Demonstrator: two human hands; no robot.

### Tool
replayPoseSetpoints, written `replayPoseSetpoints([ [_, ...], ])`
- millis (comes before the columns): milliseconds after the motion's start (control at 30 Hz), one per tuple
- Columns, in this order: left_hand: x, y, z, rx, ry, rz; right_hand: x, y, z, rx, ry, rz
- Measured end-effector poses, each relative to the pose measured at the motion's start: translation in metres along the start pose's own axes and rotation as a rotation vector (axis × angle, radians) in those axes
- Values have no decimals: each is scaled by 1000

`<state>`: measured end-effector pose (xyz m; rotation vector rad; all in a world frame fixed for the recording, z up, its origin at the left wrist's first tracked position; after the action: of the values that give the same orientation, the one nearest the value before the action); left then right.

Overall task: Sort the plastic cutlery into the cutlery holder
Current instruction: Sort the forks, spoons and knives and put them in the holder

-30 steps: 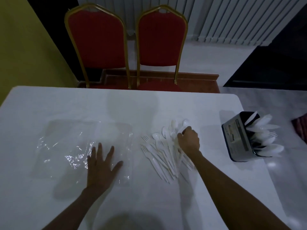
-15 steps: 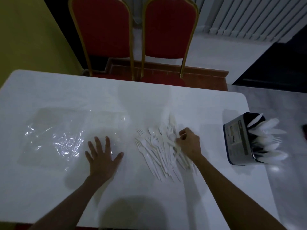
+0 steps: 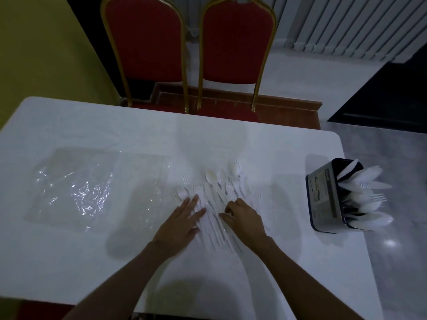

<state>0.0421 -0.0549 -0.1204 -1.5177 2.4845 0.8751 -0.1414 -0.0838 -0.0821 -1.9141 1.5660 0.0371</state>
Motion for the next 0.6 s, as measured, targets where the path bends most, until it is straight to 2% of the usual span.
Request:
replayPoseSetpoints([
  [167,-5,-5,-8,-49,-65,1,14,-4,6,-11,-20,120],
  [233,-9,3,-10,-54,3,-28,21,-7,10,-39,-36,150],
  [300,-13,9,-13,-68,149,-83,25,-5,12,-30,-55,177],
  [400,-20,6,-21,-296,341,-304,28,1,9,34,-86,229],
  [500,-24,-7,-17,-528,341,-557,28,9,4,80,-84,266],
  [600,-26,-20,-14,-656,328,-693,26,17,-4,82,-51,284],
])
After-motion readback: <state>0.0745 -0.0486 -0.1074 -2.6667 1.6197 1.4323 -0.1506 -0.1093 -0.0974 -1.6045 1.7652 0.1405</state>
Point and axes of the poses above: each hand's wrist, its own x-axis towards the middle knuckle, its own z-axis out of the palm, y = z × x, the point moved 6 cm from there along x, towards the middle knuckle, and after that the axes turned 10 degrees about -y, right-handed, at the moved point
